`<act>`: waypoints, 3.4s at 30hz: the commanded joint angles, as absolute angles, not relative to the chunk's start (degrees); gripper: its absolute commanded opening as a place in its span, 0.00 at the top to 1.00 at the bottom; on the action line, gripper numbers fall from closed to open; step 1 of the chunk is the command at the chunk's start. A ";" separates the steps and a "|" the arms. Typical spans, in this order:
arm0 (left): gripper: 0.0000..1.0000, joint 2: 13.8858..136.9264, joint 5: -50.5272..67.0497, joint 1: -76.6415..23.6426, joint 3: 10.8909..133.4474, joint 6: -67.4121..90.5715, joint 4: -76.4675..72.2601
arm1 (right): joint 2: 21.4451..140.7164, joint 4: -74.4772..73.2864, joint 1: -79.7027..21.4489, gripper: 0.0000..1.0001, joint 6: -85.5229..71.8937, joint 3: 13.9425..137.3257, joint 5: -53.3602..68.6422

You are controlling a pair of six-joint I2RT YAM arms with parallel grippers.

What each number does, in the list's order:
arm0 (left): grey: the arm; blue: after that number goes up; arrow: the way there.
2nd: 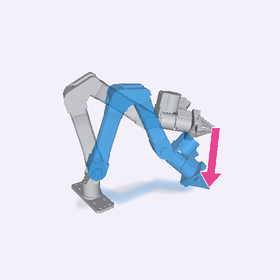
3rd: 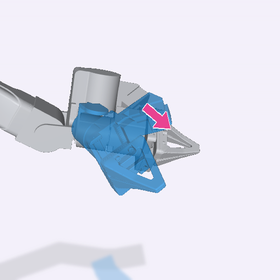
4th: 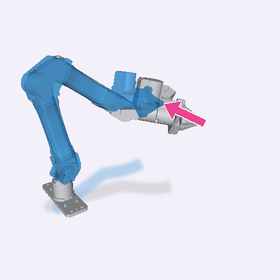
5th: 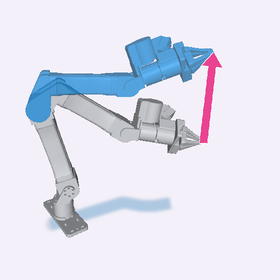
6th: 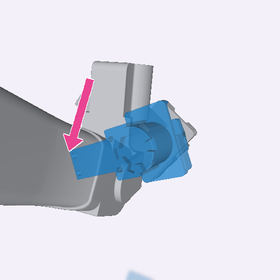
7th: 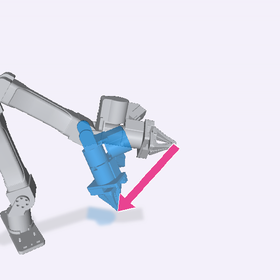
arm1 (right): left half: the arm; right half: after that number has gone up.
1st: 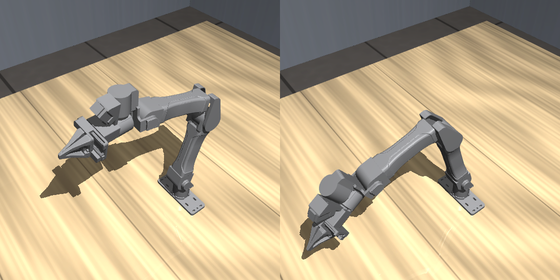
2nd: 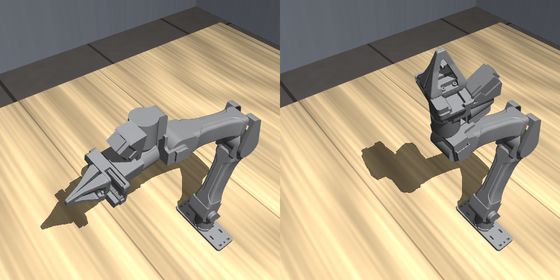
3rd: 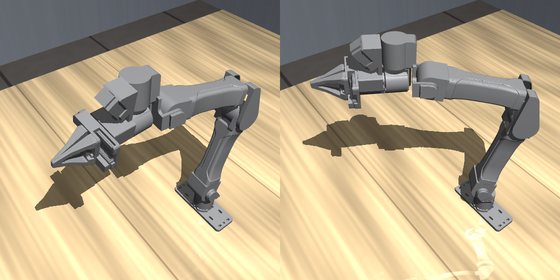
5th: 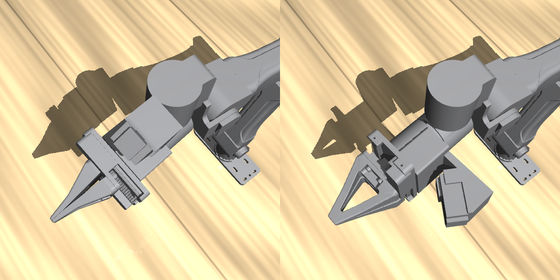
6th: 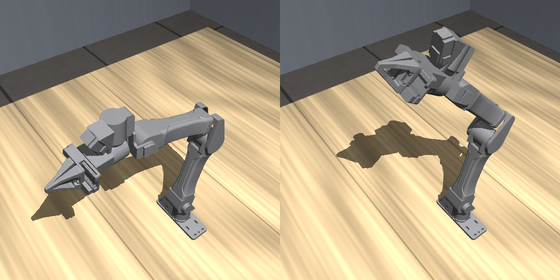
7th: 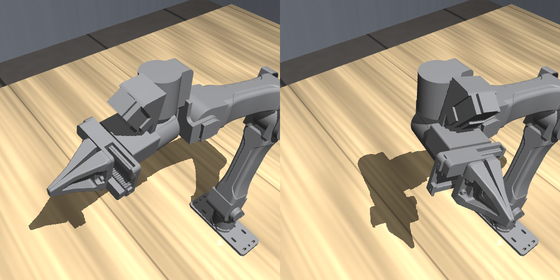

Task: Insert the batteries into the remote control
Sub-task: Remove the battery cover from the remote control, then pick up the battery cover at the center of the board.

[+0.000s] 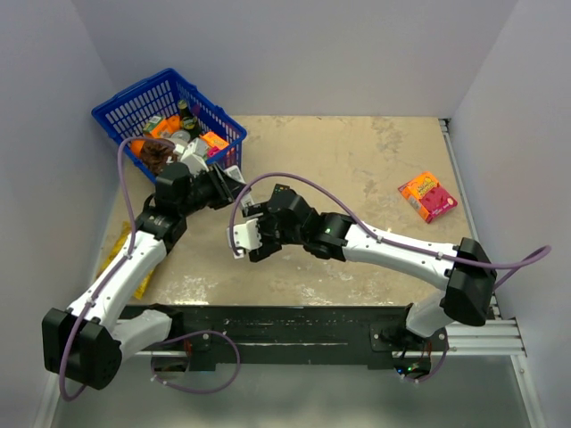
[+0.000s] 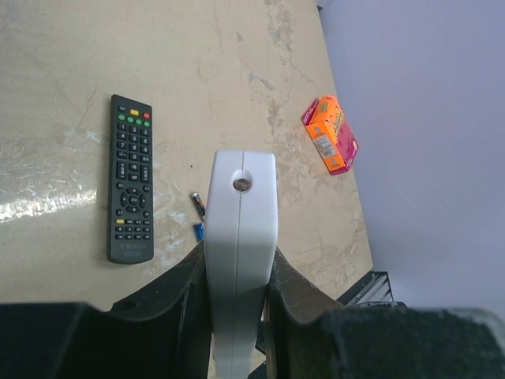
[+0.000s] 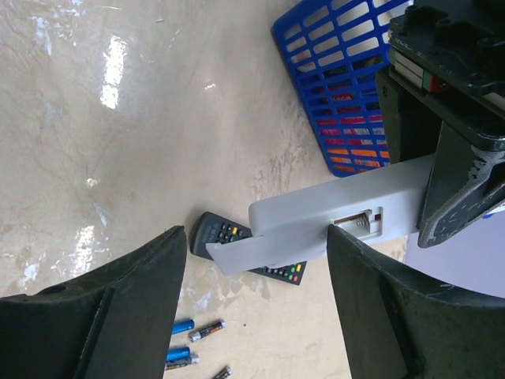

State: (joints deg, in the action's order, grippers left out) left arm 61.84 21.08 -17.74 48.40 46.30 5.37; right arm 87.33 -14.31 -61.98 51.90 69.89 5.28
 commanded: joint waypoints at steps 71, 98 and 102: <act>1.00 45.18 2.28 -20.04 35.33 34.98 -7.65 | 92.55 -38.05 -56.95 0.30 -6.77 62.32 1.32; 1.00 42.01 0.27 -20.21 36.56 31.82 -2.90 | 104.85 -42.89 -63.63 0.47 -7.38 65.04 -5.88; 1.00 41.49 0.18 -20.21 36.21 31.82 -2.72 | 104.94 -42.71 -63.72 0.53 -8.61 64.69 -6.24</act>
